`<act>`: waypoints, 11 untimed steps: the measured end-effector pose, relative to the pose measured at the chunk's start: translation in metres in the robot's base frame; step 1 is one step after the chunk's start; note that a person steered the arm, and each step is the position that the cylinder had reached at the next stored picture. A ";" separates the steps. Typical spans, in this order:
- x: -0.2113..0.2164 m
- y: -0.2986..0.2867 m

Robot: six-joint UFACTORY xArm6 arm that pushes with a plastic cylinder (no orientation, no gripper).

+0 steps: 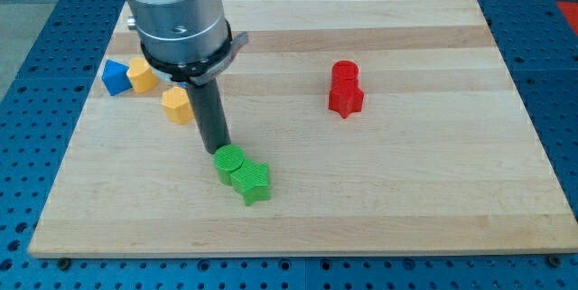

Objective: Separate the yellow heart from blue triangle

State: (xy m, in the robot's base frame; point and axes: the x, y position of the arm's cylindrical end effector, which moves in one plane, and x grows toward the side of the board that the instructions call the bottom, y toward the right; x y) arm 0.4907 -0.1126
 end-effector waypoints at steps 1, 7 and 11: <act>-0.001 -0.025; -0.028 -0.133; -0.189 -0.081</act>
